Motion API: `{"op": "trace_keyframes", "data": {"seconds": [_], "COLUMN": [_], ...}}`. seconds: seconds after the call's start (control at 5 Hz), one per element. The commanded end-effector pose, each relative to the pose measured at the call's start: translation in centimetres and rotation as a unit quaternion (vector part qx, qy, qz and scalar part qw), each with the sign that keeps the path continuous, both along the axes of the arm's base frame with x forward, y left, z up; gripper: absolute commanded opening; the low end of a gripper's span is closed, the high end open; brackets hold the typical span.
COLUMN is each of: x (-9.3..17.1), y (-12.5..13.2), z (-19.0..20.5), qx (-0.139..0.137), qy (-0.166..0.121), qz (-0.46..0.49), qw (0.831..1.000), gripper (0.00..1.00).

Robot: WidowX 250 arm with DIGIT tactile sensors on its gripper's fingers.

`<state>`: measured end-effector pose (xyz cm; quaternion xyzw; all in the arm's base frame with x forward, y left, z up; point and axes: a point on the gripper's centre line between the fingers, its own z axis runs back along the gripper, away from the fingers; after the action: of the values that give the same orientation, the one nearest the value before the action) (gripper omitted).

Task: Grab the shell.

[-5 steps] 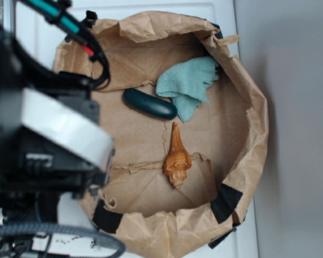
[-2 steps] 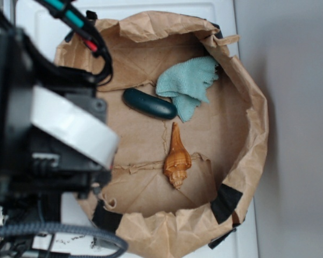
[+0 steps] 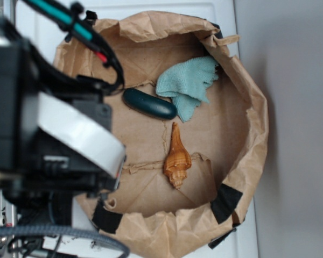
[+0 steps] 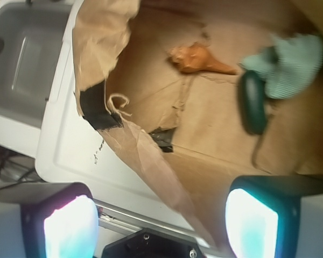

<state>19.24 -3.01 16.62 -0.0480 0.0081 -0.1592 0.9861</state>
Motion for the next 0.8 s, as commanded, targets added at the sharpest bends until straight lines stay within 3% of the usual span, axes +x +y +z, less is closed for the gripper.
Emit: {"op": "trace_keyframes", "data": {"seconds": [0.0,0.6], "x": [1.8,3.7], "y": [2.3,1.8], "z": [0.0,-3.9], "qx": [-0.036,0.05], "qy": [-0.094,-0.103], "qz": [0.053,0.143], "qw": [0.994,0.983], "gripper": [1.0,1.0]}}
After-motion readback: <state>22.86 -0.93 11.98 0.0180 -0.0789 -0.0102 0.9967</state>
